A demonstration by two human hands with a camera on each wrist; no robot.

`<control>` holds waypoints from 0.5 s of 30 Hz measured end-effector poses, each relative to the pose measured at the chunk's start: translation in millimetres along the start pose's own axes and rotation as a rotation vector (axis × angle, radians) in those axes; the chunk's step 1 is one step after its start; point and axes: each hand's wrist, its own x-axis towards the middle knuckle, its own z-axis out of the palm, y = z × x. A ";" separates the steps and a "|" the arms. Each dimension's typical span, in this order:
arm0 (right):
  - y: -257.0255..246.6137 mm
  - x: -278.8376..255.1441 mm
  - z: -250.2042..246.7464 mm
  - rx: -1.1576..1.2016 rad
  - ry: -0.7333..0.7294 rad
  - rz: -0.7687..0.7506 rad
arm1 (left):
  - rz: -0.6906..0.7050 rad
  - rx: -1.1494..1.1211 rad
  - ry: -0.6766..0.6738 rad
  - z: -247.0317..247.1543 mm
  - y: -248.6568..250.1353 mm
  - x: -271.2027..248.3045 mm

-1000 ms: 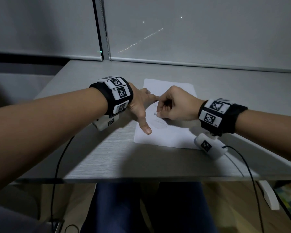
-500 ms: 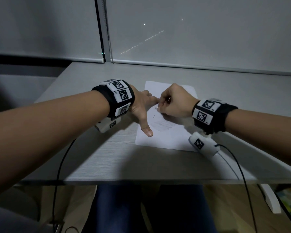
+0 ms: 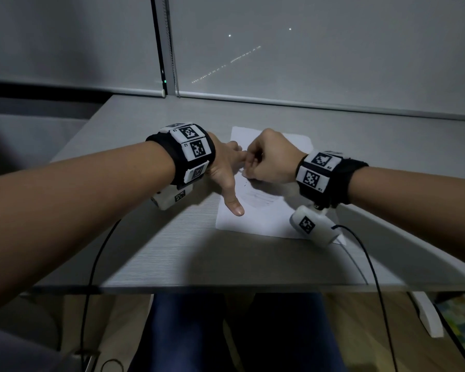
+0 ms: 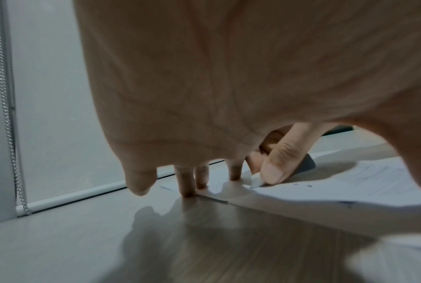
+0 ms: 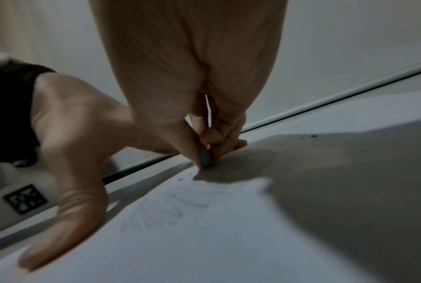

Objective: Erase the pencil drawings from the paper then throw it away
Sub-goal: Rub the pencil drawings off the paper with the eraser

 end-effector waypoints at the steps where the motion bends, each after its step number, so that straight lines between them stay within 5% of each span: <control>1: 1.7 1.9 -0.5 -0.001 0.008 0.010 | 0.000 0.005 0.002 0.2 0.0 -0.5; 6: 25.7 6.4 -13.7 -0.032 0.075 0.134 | -0.005 -0.035 0.027 -1.0 0.1 -6.7; 15: 4.3 2.9 5.0 0.070 0.041 0.035 | -0.010 -0.057 0.027 0.7 -0.9 -7.3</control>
